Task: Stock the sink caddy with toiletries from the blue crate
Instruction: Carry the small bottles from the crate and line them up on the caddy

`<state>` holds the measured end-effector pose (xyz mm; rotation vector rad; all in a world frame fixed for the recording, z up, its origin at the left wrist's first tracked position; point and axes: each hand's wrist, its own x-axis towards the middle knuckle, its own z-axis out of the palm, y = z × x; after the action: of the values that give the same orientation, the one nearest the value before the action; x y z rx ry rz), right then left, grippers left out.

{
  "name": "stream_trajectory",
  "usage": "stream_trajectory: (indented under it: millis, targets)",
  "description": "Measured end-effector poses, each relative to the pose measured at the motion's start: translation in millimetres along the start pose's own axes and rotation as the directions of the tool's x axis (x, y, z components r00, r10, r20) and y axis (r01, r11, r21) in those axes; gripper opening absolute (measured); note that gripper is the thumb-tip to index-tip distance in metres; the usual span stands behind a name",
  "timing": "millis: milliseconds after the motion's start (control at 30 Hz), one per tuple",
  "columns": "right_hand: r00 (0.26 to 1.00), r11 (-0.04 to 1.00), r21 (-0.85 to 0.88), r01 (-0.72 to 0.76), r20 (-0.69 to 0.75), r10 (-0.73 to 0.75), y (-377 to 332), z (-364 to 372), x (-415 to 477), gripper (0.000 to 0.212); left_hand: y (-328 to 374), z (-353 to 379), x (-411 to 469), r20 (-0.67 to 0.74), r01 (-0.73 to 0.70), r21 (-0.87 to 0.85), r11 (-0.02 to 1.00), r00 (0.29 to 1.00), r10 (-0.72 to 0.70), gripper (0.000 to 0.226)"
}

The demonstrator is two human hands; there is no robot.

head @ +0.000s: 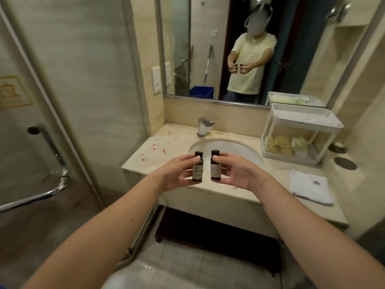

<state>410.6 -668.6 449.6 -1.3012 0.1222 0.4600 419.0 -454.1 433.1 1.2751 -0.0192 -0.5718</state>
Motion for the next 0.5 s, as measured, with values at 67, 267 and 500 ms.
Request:
stream_trajectory:
  millis: [67, 267, 500]
  targets:
    - [0.999, 0.999, 0.009, 0.034, -0.034, -0.033, -16, -18, 0, 0.034, 12, 13, 23, 0.041, 0.004, 0.024, 1.000, 0.999, -0.005, 0.034]
    - [0.975, 0.994, 0.035, 0.099, -0.203, -0.090, -63, -65, 10, 0.033, 50, 54, 100, 0.204, -0.024, 0.103, 0.994, 0.979, 0.003, 0.034]
    - [0.908, 0.983, 0.057, 0.174, -0.396, -0.138, -116, -108, 34, 0.041, 99, 92, 186, 0.338, -0.052, 0.163, 0.985, 0.941, -0.007, 0.042]
